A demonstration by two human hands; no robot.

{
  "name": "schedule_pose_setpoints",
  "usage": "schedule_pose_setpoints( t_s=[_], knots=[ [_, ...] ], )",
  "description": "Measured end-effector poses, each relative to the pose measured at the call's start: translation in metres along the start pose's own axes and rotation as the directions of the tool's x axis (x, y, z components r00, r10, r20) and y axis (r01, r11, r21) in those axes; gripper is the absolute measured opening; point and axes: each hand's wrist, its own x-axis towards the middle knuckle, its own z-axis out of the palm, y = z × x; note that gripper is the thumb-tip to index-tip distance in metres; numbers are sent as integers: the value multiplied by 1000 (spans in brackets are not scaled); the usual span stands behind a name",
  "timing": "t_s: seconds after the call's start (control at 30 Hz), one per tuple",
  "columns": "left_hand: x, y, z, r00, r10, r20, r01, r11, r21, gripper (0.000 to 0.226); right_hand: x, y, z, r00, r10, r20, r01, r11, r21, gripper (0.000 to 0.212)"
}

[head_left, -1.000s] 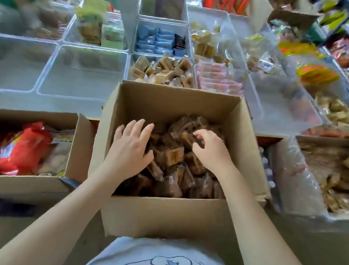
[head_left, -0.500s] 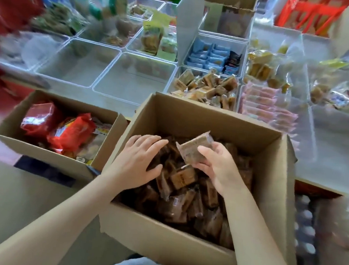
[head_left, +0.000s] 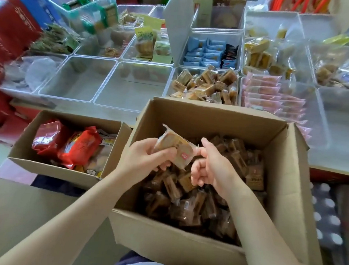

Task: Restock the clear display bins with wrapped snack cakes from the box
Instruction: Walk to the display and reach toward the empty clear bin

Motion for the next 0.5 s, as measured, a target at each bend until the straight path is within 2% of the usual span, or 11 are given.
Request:
schedule_pose_setpoints(
  t_s=[0.07, 0.13, 0.23, 0.37, 0.5],
  knots=[
    [4, 0, -17, 991, -126, 43, 133, 957, -256, 31, 0, -7, 9, 997, -72, -30, 72, 997, -19, 51],
    [8, -4, -39, 989, -131, 61, 144, 933, -329, 31, 0, -17, 28, 987, -153, -59, 152, 988, -12, 46],
    [16, -21, -84, 990, -60, 131, 102, 934, -343, 33, 6, -31, 75, 956, -291, -41, 290, 957, -29, 44],
    [23, -53, -173, 980, -20, 198, 81, 948, -307, 35, 35, -48, 168, 906, -422, 38, 423, 893, -152, 50],
    [29, -93, -272, 990, -47, 132, 77, 971, -227, 21, 83, -60, 271, 903, -428, 32, 422, 872, -250, 23]
  ],
)
